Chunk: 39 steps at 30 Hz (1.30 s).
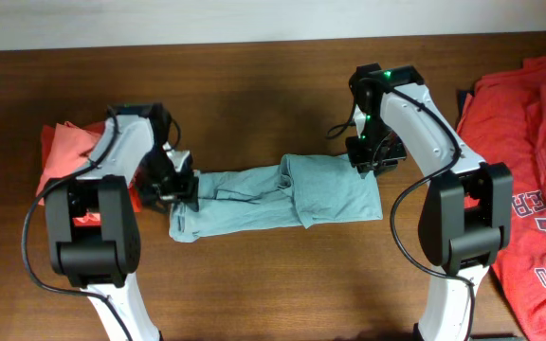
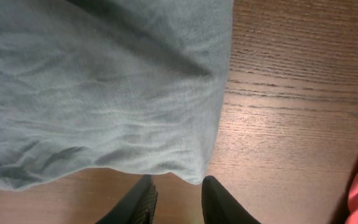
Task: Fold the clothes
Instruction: 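Fold the right end leftward toward the left gripper with the right gripper, then fold the left end rightward onto the stack with the left gripper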
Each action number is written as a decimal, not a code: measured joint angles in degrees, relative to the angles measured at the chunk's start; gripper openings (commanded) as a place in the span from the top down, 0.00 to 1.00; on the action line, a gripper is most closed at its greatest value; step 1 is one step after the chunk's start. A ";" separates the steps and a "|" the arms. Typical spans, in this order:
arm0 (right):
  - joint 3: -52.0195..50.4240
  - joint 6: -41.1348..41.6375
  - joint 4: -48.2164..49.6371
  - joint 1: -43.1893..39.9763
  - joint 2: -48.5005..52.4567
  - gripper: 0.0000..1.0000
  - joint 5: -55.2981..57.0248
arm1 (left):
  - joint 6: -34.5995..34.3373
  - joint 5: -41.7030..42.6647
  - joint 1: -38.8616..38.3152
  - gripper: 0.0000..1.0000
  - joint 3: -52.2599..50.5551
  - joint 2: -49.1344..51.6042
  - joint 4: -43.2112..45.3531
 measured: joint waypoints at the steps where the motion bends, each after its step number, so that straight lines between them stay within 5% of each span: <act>1: 0.00 0.00 -0.02 0.00 0.00 0.70 0.00 | -0.02 0.24 0.00 0.35 -0.92 0.00 0.81; 3: 0.00 -0.02 -0.02 0.00 0.00 0.70 0.00 | -0.02 1.22 0.02 0.41 -2.80 -0.02 2.69; 4: 0.00 -0.02 -0.02 0.00 0.00 0.69 0.00 | -0.04 2.03 0.00 0.62 -3.65 0.00 3.50; 7: 0.00 -0.04 -0.04 0.00 0.00 0.70 0.00 | -0.17 3.52 0.00 0.99 -4.52 0.00 4.20; 16: 0.00 -0.02 -0.37 -0.11 0.00 0.70 1.03 | -0.02 4.83 1.42 1.00 -3.37 -1.77 -0.39; 26: 0.00 -0.02 -0.90 -1.62 0.00 0.69 1.51 | 0.00 3.23 8.59 0.99 0.98 -18.01 -2.40; 39: 0.00 -0.02 -1.51 -1.68 0.00 0.69 1.88 | 0.02 2.75 8.76 0.99 0.98 -19.08 -2.64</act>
